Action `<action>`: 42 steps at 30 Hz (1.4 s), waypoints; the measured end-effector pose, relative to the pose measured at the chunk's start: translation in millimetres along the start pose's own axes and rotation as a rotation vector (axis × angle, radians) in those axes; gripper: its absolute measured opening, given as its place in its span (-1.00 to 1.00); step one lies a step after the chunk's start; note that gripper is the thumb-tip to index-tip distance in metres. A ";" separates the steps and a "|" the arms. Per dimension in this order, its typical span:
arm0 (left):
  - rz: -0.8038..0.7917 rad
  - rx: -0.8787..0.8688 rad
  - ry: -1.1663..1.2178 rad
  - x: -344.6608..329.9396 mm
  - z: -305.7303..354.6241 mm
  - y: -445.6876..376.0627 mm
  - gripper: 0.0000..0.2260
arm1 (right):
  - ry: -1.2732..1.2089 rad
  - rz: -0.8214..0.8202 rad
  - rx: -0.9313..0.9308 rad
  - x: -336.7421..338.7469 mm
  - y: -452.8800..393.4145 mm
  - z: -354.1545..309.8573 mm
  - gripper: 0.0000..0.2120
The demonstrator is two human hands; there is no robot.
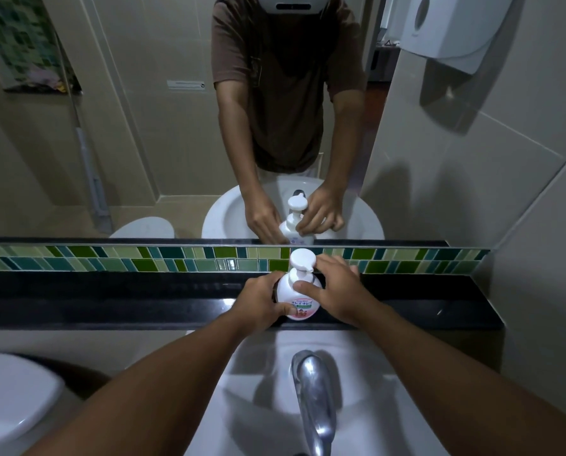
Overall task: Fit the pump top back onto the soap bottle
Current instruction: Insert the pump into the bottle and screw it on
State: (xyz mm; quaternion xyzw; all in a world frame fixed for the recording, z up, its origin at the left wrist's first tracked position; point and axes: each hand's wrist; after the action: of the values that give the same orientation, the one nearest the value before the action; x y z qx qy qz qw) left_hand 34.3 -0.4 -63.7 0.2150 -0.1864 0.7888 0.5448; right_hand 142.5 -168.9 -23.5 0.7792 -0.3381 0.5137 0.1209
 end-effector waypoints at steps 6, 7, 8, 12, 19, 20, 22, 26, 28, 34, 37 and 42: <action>0.018 -0.004 0.000 -3.4 -4.0 2.0 -0.46 | 0.089 0.246 -0.125 -28.6 12.6 -12.7 -0.52; 0.020 -0.006 -0.001 -3.5 -4.1 1.6 -0.46 | 0.111 0.274 -0.147 -31.3 14.1 -16.8 -0.53; 0.020 -0.008 -0.004 -3.7 -4.9 1.1 -0.47 | 0.135 0.300 -0.170 -34.4 15.3 -20.6 -0.54; 0.010 -0.020 -0.037 -3.4 -5.4 0.3 -0.47 | 0.152 0.331 -0.250 -41.6 19.2 -30.9 -0.58; -0.010 -0.001 -0.009 -5.9 -6.9 3.6 -0.46 | 0.056 0.268 -0.245 -35.9 29.3 -30.7 -0.47; -0.012 -0.001 -0.002 -5.7 -6.4 3.6 -0.46 | 0.018 0.247 -0.229 -33.4 31.2 -28.8 -0.45; -0.011 -0.005 0.006 -4.4 -5.0 3.6 -0.45 | -0.056 0.196 -0.171 -28.4 34.1 -21.7 -0.42; -0.003 -0.026 0.005 -3.0 -1.9 1.8 -0.43 | -0.005 0.065 -0.104 -16.4 29.5 -12.6 -0.48; 0.006 -0.025 0.003 -3.3 -0.8 1.1 -0.43 | 0.059 0.055 -0.104 -14.8 26.6 -15.6 -0.55; 0.015 -0.002 0.011 -4.3 -3.3 0.5 -0.43 | 0.204 0.115 -0.207 -22.3 27.2 -32.8 -0.58; 0.004 0.012 0.026 -9.3 -1.7 2.5 -0.45 | 0.215 0.177 -0.247 -27.3 30.4 -35.8 -0.57; 0.012 0.041 0.012 -2.3 -4.8 3.8 -0.49 | 0.109 0.096 -0.269 -8.6 20.6 -51.7 -0.45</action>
State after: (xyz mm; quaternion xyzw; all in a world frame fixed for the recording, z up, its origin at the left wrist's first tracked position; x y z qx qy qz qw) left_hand 30.8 -1.0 -69.2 0.2203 -0.1680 0.7970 0.5367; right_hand 89.8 -153.1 -11.5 0.7098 -0.4337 0.5107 0.2176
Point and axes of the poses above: each hand's wrist, its own y-axis away from the middle knuckle, its own x-axis out of the back of the hand, z = x × y, and after that the axes turned 8 degrees about y, right-handed
